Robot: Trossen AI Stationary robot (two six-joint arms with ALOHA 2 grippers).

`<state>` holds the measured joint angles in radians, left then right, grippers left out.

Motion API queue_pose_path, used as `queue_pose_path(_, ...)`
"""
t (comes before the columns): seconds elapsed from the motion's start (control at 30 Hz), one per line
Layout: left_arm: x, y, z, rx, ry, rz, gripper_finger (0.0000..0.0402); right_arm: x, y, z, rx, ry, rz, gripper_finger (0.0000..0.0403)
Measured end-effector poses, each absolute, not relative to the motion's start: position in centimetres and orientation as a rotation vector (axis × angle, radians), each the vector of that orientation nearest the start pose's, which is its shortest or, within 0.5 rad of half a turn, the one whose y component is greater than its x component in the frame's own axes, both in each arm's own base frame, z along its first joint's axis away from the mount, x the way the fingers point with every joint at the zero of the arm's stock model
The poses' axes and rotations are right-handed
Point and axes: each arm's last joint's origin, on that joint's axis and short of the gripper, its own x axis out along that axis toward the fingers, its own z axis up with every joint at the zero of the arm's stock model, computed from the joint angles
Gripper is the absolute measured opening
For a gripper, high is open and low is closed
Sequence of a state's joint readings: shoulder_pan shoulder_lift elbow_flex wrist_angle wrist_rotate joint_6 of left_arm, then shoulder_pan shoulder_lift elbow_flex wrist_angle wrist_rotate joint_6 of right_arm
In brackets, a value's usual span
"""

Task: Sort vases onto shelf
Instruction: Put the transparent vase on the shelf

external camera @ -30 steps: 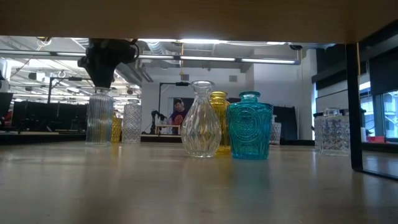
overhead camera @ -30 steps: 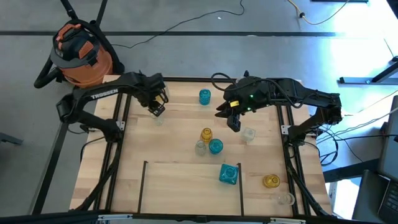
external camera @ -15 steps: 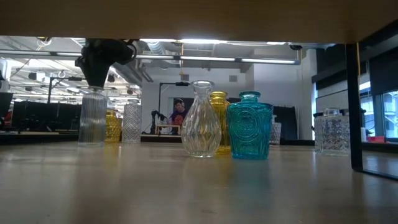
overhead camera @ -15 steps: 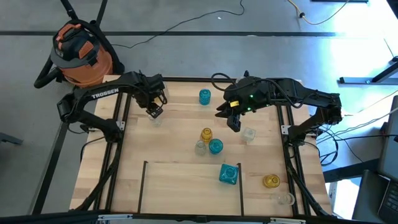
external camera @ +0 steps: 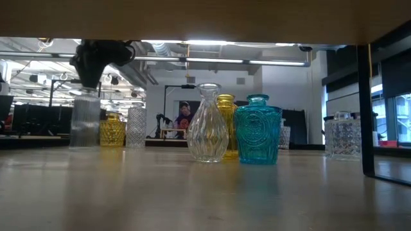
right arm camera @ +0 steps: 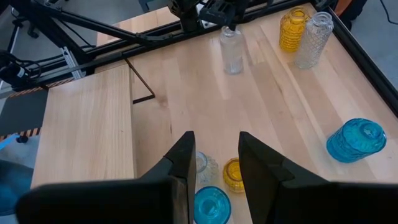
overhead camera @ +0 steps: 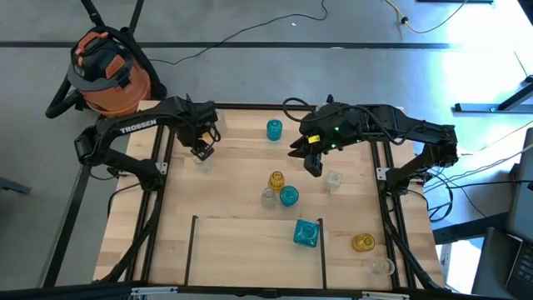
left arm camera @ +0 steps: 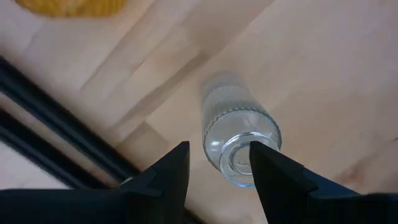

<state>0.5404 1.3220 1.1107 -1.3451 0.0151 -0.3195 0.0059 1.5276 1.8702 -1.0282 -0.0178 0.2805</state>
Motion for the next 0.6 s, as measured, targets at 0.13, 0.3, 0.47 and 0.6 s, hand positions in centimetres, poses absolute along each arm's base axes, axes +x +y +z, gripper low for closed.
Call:
queue_pose_path(0.13, 17.9, 10.6, 27.0, -0.683, 1.452, 0.653, 0.0160, 29.4, 0.2, 44.5, 0.273, 0.684, -0.073, 0.0085)
queue_pose_path(0.3, 18.1, 10.2, 27.1, -0.677, 1.447, 0.637, 0.0160, 29.4, 0.2, 44.5, 0.274, 0.684, -0.074, 0.0085)
queue_pose_path(0.47, 17.6, 9.9, 27.7, -0.683, 1.409, 0.645, 0.0160, 29.4, 0.2, 44.5, 0.274, 0.684, -0.074, 0.0085)
queue_pose_path(0.6, 17.1, 9.6, 28.3, -0.695, 1.378, 0.650, 0.0160, 29.4, 0.2, 44.5, 0.274, 0.683, -0.075, 0.0085)
